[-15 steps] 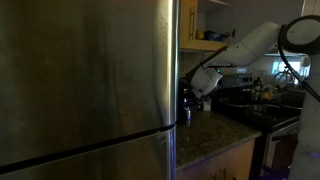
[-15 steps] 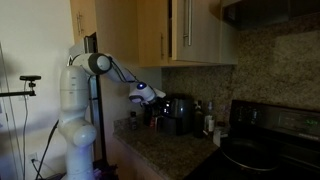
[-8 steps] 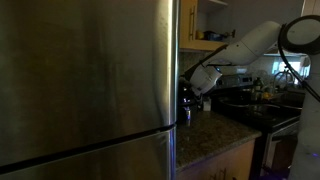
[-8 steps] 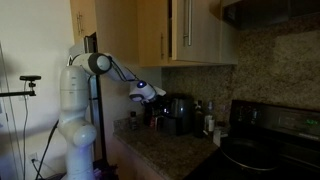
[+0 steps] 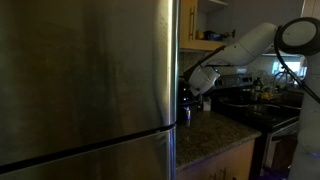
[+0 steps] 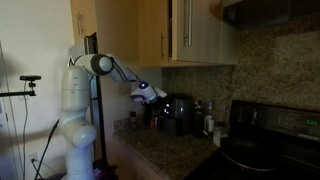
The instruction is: Press a button on the air fryer
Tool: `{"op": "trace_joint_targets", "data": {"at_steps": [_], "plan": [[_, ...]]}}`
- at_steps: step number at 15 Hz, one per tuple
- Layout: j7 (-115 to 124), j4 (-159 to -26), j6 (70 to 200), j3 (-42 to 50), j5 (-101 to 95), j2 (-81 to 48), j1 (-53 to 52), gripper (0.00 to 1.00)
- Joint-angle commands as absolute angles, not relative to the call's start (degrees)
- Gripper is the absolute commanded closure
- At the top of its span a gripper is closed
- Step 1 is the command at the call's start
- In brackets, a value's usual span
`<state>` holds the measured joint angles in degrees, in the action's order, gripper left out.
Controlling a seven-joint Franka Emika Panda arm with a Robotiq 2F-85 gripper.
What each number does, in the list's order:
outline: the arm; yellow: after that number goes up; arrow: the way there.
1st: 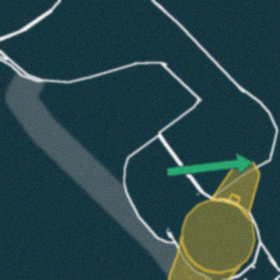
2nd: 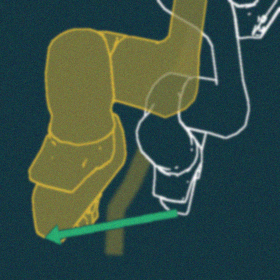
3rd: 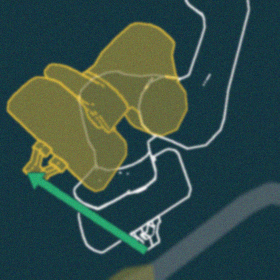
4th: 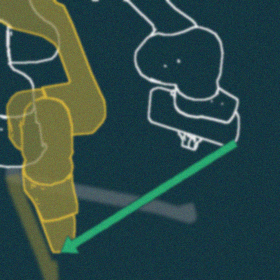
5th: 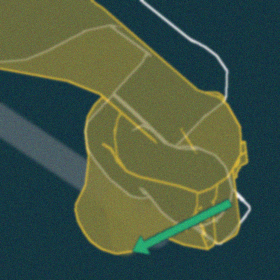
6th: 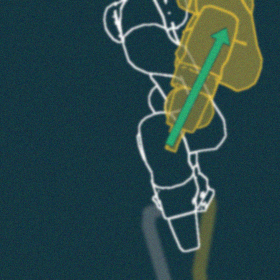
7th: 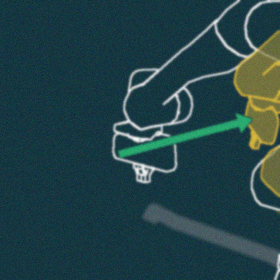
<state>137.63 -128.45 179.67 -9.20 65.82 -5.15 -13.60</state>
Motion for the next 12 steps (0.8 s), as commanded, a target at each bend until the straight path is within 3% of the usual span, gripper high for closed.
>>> {"op": "trace_joint_targets", "data": {"at_steps": [1,12], "plan": [[138.25,-123.93,179.75,-9.17,65.71,-10.48,-12.50,0.00],[141.11,-122.91,189.95,-9.27,64.79,-13.00,-13.31,0.00]]}}
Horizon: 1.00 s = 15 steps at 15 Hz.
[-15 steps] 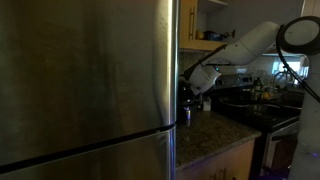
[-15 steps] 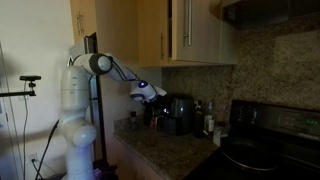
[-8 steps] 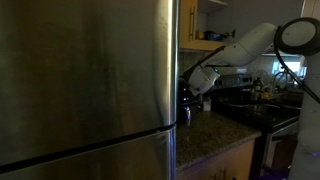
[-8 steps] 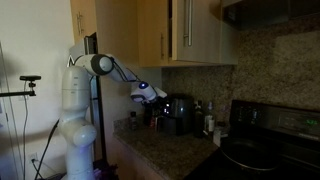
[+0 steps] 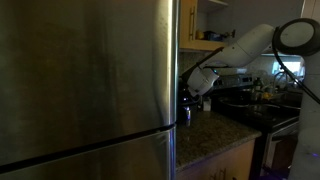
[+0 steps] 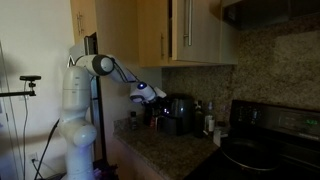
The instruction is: Press a button on the air fryer
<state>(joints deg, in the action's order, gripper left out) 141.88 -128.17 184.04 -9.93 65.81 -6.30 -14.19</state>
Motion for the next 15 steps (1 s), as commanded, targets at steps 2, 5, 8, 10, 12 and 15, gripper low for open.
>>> {"op": "trace_joint_targets", "data": {"at_steps": [2,5,8,10,12,15], "plan": [[141.47,-122.94,192.78,-9.26,64.70,-13.56,-13.56,0.00],[142.22,-123.31,193.80,-9.04,65.20,-13.85,-13.56,0.00],[143.20,-124.30,188.41,-9.24,65.56,-11.49,-13.01,0.00],[143.33,-124.34,189.80,-9.36,65.33,-10.15,-13.28,0.00],[143.26,-125.56,189.65,-9.32,65.35,-9.63,-13.22,0.00],[143.47,-125.37,191.10,-9.66,65.48,-9.58,-13.73,0.00]]}}
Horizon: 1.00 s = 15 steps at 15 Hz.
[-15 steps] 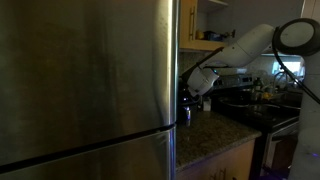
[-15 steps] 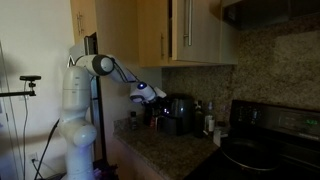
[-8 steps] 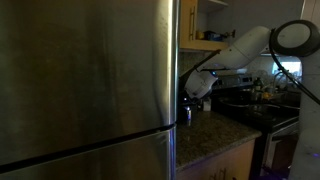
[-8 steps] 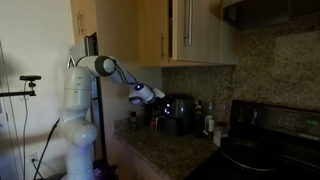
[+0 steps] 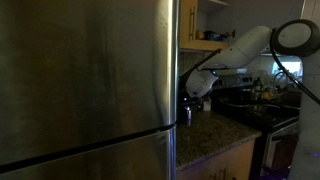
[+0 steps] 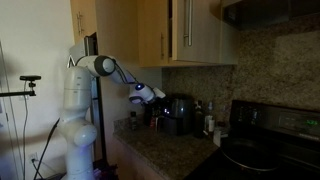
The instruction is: Press a button on the air fryer
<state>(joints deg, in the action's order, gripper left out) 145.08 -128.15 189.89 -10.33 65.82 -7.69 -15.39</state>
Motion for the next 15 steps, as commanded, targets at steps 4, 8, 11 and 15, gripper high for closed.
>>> {"op": "trace_joint_targets", "data": {"at_steps": [4,8,11,15], "plan": [[141.28,-126.52,197.79,-10.06,63.89,-9.01,-14.92,0.00],[144.94,-129.38,198.91,-7.26,58.69,-5.64,-16.10,0.00],[145.46,-135.78,189.13,-10.18,62.42,-0.37,-13.04,0.00],[146.60,-150.54,184.55,-4.19,61.82,6.16,-8.24,0.00]]}}
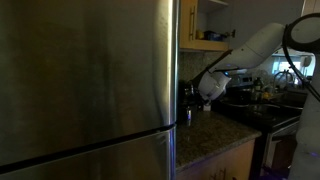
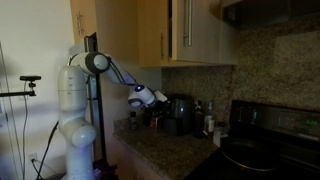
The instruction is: Press a button on the air fryer
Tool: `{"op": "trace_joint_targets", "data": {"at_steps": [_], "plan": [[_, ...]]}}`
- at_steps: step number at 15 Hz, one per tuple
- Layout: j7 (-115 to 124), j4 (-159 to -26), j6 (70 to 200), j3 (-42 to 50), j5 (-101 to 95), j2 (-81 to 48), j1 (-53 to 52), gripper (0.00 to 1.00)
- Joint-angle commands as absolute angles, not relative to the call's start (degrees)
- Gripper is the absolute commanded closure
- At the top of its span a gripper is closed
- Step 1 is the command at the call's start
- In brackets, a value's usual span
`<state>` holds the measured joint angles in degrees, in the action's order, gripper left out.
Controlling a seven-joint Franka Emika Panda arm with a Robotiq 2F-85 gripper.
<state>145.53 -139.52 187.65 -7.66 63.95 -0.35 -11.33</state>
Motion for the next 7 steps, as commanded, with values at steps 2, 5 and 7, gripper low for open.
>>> {"op": "trace_joint_targets", "data": {"at_steps": [2,5,7], "plan": [[148.07,-157.18,182.81,-2.26,58.23,8.65,-3.75,0.00],[146.64,-156.68,182.71,-1.76,58.05,6.88,-1.97,0.00],[146.42,-158.20,182.06,-1.25,57.46,8.11,-0.67,0.00]]}}
